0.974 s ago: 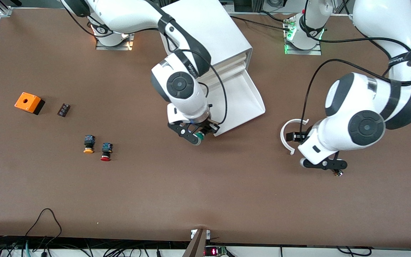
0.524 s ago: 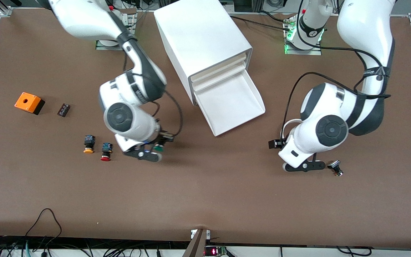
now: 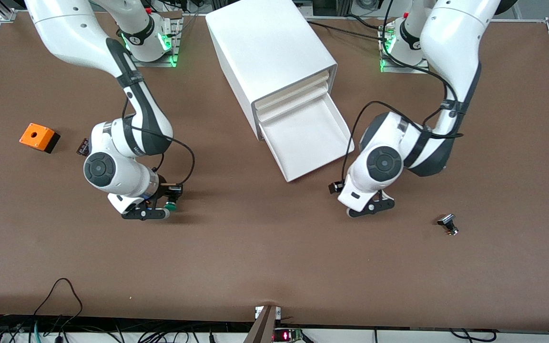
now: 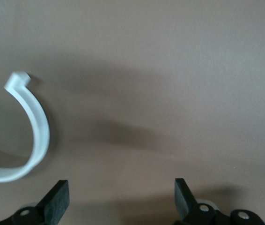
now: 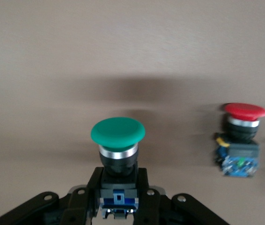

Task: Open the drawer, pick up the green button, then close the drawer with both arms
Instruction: 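Place the green button beside the red button while the left gripper reaches the drawer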

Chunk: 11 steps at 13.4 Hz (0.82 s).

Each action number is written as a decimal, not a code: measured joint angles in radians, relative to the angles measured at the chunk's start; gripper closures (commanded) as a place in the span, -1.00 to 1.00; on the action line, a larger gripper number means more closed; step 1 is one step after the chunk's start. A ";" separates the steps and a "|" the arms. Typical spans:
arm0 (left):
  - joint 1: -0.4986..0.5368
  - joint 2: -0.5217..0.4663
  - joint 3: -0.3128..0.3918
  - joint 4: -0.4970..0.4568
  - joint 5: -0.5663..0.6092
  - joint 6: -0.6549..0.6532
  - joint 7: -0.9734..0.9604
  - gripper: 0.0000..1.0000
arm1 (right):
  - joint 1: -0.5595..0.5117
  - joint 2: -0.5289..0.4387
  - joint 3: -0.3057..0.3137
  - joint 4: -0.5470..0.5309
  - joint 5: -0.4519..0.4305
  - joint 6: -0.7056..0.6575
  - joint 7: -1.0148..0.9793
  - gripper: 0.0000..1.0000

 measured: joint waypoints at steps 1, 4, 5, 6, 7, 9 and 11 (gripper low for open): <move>-0.018 0.000 0.000 -0.025 0.001 0.020 -0.043 -0.97 | -0.012 0.002 -0.001 -0.027 0.000 0.026 -0.024 1.00; -0.052 -0.003 -0.001 -0.109 0.003 0.141 -0.089 -0.96 | -0.029 0.006 -0.001 -0.061 -0.005 0.050 -0.100 1.00; -0.055 -0.005 -0.001 -0.146 0.003 0.200 -0.090 -0.96 | -0.032 0.008 -0.003 -0.063 -0.005 0.050 -0.120 0.75; -0.054 -0.009 -0.001 -0.185 0.003 0.252 -0.092 -0.97 | -0.036 0.012 -0.006 -0.064 -0.005 0.051 -0.133 0.55; -0.054 -0.017 0.000 -0.215 0.003 0.282 -0.095 -0.97 | -0.041 0.016 -0.007 -0.064 -0.005 0.053 -0.139 0.20; -0.051 -0.043 -0.012 -0.250 0.003 0.294 -0.103 -0.97 | -0.048 0.024 -0.007 -0.064 -0.005 0.056 -0.143 -0.30; -0.048 -0.071 -0.041 -0.273 0.003 0.293 -0.115 -0.97 | -0.050 0.028 -0.007 -0.062 -0.005 0.060 -0.143 -0.99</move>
